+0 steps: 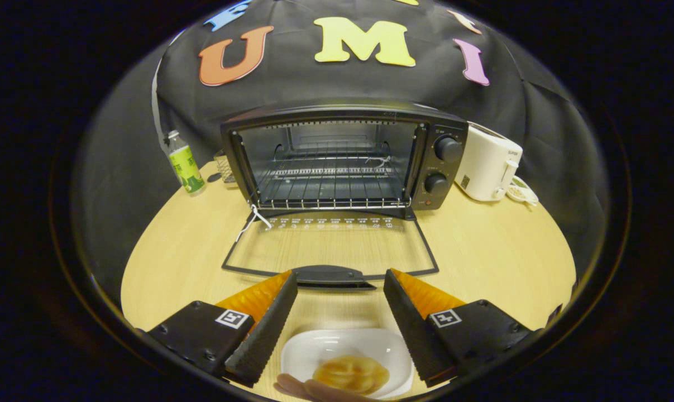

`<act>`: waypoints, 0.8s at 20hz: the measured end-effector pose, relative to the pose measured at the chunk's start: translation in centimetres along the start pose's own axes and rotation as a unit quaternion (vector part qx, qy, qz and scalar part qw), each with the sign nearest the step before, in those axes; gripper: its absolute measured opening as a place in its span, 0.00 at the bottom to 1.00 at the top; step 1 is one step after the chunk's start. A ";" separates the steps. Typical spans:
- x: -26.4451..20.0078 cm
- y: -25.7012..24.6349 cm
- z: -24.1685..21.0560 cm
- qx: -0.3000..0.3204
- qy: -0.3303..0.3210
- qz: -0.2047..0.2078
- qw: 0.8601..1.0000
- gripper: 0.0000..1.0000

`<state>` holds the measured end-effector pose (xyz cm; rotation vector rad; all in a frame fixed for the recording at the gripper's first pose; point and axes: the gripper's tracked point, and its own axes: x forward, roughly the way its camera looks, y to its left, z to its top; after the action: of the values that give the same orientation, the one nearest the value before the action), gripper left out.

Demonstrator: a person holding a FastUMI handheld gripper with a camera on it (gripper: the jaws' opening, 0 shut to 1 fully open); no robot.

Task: Open the toaster oven, put the food inside, and close the toaster oven door.

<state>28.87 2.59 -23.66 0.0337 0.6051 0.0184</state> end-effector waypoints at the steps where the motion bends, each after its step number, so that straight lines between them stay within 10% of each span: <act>1: -0.7 0.2 -0.1 0.000 0.000 0.008 1.000 1.00; 16: -8.6 -1.1 -9.6 -0.018 -0.023 0.015 0.999 1.00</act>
<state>16.34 1.46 -26.67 0.0078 0.5588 0.0568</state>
